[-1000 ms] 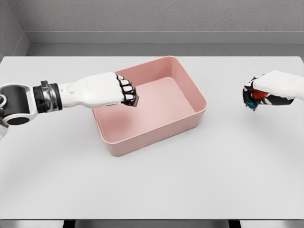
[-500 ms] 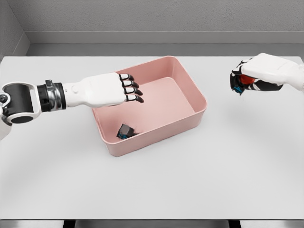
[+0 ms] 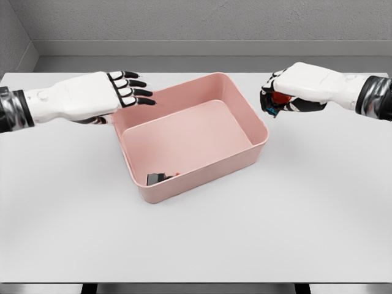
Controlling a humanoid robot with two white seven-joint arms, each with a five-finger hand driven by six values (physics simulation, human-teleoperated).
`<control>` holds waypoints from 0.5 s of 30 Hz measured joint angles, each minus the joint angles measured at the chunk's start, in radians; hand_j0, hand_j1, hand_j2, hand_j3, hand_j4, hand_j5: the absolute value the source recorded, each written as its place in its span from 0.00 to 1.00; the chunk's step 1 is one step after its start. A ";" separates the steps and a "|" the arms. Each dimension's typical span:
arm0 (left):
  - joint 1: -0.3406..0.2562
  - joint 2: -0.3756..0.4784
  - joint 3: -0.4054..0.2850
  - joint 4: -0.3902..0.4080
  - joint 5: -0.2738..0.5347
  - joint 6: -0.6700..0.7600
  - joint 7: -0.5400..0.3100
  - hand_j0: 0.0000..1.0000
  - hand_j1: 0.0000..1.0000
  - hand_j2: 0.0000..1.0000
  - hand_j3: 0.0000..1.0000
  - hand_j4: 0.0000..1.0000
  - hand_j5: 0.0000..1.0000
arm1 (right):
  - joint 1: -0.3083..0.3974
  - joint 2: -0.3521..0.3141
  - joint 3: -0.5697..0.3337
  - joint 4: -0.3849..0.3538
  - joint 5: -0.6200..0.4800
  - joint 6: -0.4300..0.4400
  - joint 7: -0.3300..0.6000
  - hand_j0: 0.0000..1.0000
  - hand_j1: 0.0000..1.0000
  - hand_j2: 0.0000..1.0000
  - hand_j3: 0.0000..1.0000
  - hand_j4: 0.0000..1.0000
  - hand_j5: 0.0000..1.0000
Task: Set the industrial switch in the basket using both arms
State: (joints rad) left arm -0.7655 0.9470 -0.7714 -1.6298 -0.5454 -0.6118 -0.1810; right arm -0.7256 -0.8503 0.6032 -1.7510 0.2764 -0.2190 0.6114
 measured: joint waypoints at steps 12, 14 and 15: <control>0.118 0.182 0.011 0.008 0.132 0.000 0.005 1.00 1.00 1.00 1.00 1.00 1.00 | -0.074 0.078 0.047 0.000 0.000 0.011 0.000 0.41 0.41 0.41 0.41 0.41 0.41; 0.118 0.189 0.011 0.009 0.149 0.000 0.005 1.00 1.00 1.00 1.00 1.00 1.00 | -0.083 0.094 0.069 0.000 0.000 0.020 0.000 0.41 0.41 0.41 0.41 0.41 0.41; 0.118 0.191 0.011 0.012 0.155 0.000 0.005 1.00 1.00 1.00 1.00 1.00 1.00 | -0.092 0.103 0.079 -0.001 0.000 0.024 0.000 0.41 0.41 0.41 0.41 0.41 0.41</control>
State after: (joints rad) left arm -0.6473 1.1379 -0.7606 -1.6176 -0.3900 -0.6117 -0.1755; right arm -0.8176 -0.7471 0.6824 -1.7515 0.2766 -0.1952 0.6113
